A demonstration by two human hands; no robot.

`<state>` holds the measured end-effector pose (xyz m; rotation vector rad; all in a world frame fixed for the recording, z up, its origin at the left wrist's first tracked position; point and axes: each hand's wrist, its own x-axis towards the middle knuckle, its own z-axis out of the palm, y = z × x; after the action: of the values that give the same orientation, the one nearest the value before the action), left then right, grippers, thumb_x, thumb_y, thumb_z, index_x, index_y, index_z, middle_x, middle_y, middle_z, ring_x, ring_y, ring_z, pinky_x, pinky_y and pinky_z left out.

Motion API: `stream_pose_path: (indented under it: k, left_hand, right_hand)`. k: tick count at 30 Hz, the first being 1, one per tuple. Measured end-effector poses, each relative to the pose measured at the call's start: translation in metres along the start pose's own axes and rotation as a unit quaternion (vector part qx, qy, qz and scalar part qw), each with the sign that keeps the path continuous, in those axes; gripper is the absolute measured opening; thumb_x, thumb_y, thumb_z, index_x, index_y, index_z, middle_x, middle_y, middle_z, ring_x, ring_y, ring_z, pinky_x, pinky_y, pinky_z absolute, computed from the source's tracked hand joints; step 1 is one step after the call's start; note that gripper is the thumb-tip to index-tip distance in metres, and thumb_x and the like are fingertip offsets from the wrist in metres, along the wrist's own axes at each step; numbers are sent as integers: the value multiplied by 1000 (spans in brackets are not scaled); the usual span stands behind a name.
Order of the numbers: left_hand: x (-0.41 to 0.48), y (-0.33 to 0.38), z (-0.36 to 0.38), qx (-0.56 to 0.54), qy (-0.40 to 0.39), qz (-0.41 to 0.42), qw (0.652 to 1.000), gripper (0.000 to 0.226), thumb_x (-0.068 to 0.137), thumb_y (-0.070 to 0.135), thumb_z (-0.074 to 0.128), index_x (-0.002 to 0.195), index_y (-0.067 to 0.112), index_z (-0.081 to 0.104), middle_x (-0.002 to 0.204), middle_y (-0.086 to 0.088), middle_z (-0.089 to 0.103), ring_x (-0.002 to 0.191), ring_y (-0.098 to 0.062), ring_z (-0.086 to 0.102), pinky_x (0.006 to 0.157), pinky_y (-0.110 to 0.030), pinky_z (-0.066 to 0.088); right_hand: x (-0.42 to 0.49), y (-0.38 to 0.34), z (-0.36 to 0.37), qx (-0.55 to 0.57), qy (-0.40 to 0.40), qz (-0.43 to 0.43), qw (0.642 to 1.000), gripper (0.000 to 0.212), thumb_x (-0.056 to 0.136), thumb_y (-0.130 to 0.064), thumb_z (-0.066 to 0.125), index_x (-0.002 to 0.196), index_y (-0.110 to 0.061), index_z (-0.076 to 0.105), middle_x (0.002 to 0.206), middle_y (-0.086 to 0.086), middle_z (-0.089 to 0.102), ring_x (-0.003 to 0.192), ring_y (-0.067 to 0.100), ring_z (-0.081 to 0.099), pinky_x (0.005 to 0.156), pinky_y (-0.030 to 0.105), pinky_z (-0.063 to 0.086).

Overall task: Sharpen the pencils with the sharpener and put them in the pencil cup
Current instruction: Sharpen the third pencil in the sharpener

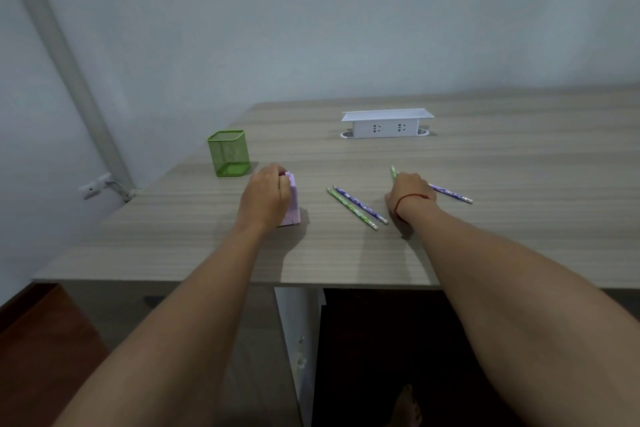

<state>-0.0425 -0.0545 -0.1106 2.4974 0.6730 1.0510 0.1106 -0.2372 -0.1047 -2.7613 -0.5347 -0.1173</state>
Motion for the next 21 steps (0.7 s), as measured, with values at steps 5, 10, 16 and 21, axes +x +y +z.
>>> stream_pose_path:
  k: [5,10,16,21]
  left_hand:
    - [1,-3,0,-1,-3,-2,1000,28,94,19,38,98,3,60,102,-16,64,96,-31,55,77,-37,41]
    - [-3,5,-13,5,-31,23,999,44,82,29,26,94,6,61,99,-16,64,94,-32,55,77,-38,42]
    - [-23,-1,-44,53,-50,3,997,43,81,28,25,93,11,62,101,-14,66,94,-32,55,75,-38,44]
    - [-32,0,-57,13,-68,-38,997,50,77,28,26,103,15,66,109,-15,68,100,-33,59,79,-39,49]
  right_hand:
    - [-1,-3,4,-36,9,0,999,36,95,1,42,128,-6,56,133,16,53,125,32,50,97,38,44]
    - [-13,-8,-10,-41,13,-93,995,31,94,3,44,123,-3,53,127,18,55,118,34,53,89,37,46]
    - [-37,-23,-29,-37,-51,-232,971,42,91,7,45,127,-11,54,129,12,57,119,29,53,95,33,42]
    - [-53,-27,-33,2,-32,-259,965,31,94,0,45,120,-11,57,126,12,59,116,29,53,93,33,42]
